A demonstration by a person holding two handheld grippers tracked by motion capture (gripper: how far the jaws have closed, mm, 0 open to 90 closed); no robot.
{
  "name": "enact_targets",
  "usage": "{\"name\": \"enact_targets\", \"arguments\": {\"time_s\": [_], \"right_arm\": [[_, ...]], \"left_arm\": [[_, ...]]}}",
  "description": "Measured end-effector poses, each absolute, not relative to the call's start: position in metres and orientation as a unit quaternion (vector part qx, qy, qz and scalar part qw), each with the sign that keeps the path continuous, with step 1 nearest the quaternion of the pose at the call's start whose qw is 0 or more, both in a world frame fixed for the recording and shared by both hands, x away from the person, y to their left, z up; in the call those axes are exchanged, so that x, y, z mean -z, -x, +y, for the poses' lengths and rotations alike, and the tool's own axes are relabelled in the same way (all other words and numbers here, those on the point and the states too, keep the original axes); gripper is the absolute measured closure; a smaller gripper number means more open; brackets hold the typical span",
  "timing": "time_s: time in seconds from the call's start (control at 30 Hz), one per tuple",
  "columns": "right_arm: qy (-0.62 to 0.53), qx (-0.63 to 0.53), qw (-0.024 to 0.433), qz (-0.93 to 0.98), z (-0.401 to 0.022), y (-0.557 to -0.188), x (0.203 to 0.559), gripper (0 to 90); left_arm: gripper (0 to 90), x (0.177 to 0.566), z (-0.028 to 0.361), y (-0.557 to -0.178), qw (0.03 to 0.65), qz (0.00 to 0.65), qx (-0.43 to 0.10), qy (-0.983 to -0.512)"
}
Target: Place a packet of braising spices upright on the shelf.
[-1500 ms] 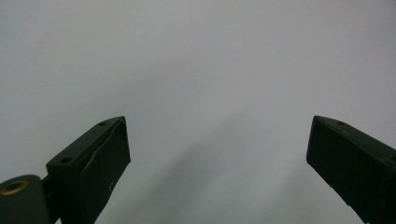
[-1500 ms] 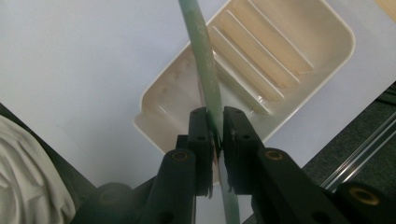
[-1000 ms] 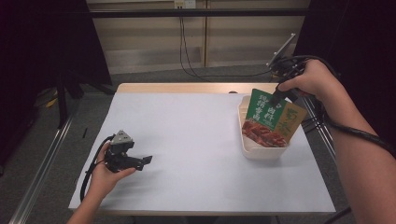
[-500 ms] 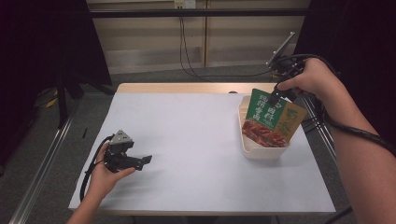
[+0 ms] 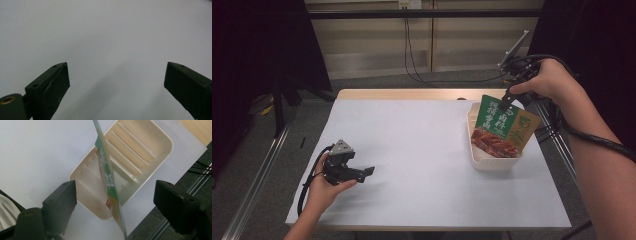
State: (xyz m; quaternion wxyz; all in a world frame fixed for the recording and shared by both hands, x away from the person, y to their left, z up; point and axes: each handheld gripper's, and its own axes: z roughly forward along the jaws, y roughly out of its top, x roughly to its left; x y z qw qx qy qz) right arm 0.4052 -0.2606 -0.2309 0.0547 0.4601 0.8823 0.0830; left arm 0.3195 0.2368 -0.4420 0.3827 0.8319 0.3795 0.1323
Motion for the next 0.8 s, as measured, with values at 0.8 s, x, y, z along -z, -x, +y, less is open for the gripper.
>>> {"name": "enact_targets", "arguments": {"time_s": [0.8], "right_arm": [[-0.444,-0.086,0.053,0.890,-0.235,-0.402,0.202,16.1]], "left_arm": [[6.1,0.441,0.239,-0.318,0.386,0.382,-0.128,-0.830]]}}
